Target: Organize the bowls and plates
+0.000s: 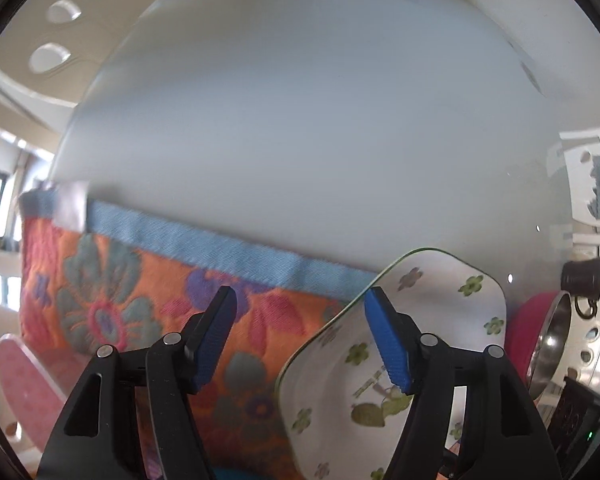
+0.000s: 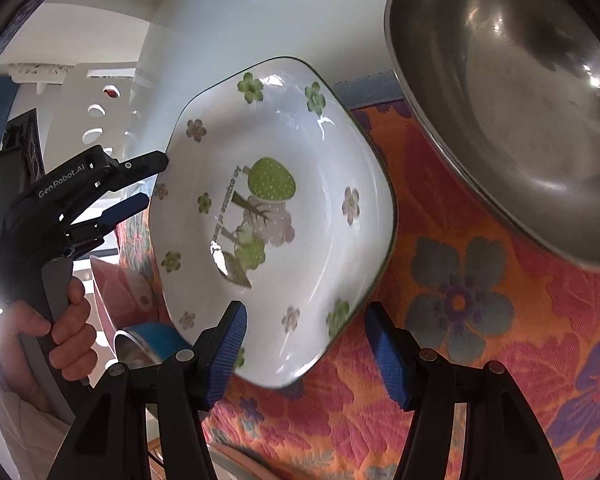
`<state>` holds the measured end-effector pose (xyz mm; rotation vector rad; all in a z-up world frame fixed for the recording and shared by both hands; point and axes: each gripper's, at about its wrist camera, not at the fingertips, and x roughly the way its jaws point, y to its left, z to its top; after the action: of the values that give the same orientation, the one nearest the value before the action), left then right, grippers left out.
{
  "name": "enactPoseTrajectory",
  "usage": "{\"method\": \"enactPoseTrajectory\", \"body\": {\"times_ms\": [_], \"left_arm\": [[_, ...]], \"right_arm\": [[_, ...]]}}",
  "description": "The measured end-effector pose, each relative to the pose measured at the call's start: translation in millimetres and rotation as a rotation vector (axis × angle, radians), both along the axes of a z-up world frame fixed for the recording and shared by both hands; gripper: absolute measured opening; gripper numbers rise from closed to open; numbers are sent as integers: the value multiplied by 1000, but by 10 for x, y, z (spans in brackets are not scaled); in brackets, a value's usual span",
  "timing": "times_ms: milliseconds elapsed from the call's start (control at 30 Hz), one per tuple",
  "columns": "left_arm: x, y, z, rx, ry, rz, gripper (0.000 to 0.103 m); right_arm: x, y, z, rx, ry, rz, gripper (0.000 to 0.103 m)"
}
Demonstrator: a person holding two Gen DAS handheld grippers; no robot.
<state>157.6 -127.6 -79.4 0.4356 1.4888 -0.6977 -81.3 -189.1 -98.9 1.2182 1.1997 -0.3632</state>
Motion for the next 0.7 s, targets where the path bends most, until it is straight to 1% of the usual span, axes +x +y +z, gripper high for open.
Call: {"method": "enactPoseTrajectory", "body": {"times_ms": [33,67,100,167,200,300,400,600,700], "left_arm": [[-27,-28,-18,-6,5,-17,63],[-61,-62,-44,-10,15,-36,59],[-93,-89,-59,-17,27,-50,51],[-158,-141,-91,-25,45,-82,43],[-200,-171,-103,-25,46,-102,42],[-296,-234,-83,-6,-6,-154,42],[-283,-261,-77,1,-7,-176,41],[-370,-304,-71,33,-28,-225,39],[-431,-258,-51,35,-30,-227,39]], "right_arm": [[2,-16,-20,2,-5,-9,59],[6,-33,-43,5,-9,-17,59],[7,-51,-61,7,-16,-25,59],[11,-67,-64,4,-31,-33,59],[16,-70,-62,2,-37,-36,59],[43,-75,-64,-6,-51,-40,60],[107,-71,-49,-25,-62,-26,61],[258,-49,-52,-71,-32,15,59],[300,-44,-48,-80,-19,42,58]]}}
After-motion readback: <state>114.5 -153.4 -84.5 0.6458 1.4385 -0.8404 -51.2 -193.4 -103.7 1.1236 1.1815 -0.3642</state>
